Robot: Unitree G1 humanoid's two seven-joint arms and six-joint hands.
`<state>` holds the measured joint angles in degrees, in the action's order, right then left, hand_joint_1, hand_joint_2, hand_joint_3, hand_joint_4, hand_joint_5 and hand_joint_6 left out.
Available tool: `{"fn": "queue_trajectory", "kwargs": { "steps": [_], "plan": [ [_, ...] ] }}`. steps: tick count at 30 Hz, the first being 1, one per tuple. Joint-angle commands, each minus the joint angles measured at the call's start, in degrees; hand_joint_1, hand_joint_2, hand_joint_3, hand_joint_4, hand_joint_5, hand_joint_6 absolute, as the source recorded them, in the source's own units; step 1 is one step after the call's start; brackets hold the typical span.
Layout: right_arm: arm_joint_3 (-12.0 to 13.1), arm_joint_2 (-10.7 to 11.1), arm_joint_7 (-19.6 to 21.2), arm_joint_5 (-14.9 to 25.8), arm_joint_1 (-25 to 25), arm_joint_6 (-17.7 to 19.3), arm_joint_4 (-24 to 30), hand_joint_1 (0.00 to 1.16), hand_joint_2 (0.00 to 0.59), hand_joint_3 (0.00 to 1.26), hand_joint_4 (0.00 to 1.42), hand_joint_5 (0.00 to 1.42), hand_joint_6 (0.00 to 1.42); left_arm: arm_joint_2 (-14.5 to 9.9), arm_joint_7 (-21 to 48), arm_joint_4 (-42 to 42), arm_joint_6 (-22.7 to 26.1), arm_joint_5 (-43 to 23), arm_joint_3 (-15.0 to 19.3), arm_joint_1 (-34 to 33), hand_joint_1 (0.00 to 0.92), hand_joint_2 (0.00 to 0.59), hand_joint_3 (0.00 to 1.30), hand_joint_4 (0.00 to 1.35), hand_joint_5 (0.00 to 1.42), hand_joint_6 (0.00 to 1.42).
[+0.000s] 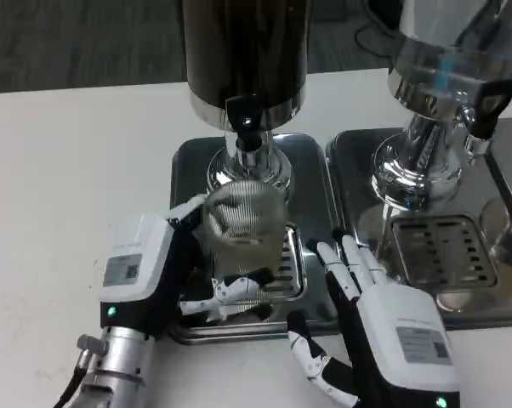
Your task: Grasp the cup under the faucet to collect the drink, then remove the cup.
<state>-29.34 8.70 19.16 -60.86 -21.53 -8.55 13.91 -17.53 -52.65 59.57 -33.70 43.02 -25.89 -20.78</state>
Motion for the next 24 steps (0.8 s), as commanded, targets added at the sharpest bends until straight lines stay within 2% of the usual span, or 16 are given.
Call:
{"fn": "queue_trajectory", "kwargs": {
  "steps": [1, 4, 8, 12, 17, 22, 24],
  "plan": [
    [0.46, -0.51, 0.58, 0.69, -0.62, -0.45, 0.22, 0.4, 0.433, 0.12, 0.0, 0.06, 0.23, 0.15, 3.66, 1.32, 1.84, -0.55, -0.52, 0.62, 0.267, 0.051, 0.37, 0.51, 0.81, 1.01],
    [0.46, -0.45, 0.56, 0.64, -0.47, -0.27, 0.19, 0.4, 0.433, 0.12, 0.0, 0.06, 0.23, 0.21, 3.54, 0.99, 2.72, -0.45, -0.57, 0.8, 0.201, 0.057, 0.32, 0.46, 0.76, 0.96],
    [0.5, -0.21, 0.29, 0.79, -0.19, -0.03, 0.01, 0.4, 0.434, 0.12, 0.0, 0.06, 0.23, 0.15, 3.02, -0.18, 5.27, 0.17, -0.77, 1.25, 0.137, 0.047, 0.15, 0.23, 0.59, 0.75],
    [0.37, -0.08, 0.75, 0.53, -0.18, 0.11, 0.01, 0.4, 0.434, 0.12, 0.0, 0.06, 0.23, -0.52, 3.87, -2.31, 7.33, -0.16, -0.35, 2.22, 0.008, 0.002, 0.04, 0.06, 0.46, 0.56],
    [0.83, 0.45, 0.23, 1.57, 0.17, 0.67, -0.24, 0.4, 0.434, 0.12, 0.0, 0.06, 0.23, -2.66, 4.63, -7.71, 6.28, -1.94, 1.8, 5.57, 0.0, 0.0, 0.02, 0.04, 0.45, 0.54],
    [0.89, 0.99, 0.32, 2.46, 1.03, 1.28, -1.07, 0.4, 0.434, 0.12, 0.0, 0.06, 0.23, -4.52, 4.52, -12.94, 7.75, -3.57, 4.96, 10.11, 0.0, 0.0, 0.02, 0.04, 0.45, 0.54],
    [1.16, 1.31, 0.43, 2.8, 1.05, 1.57, -1.27, 0.4, 0.434, 0.12, 0.0, 0.05, 0.22, -4.98, 4.64, -14.82, 7.99, -3.9, 6.15, 11.59, 0.0, 0.0, 0.03, 0.04, 0.43, 0.49]
  ]
}}
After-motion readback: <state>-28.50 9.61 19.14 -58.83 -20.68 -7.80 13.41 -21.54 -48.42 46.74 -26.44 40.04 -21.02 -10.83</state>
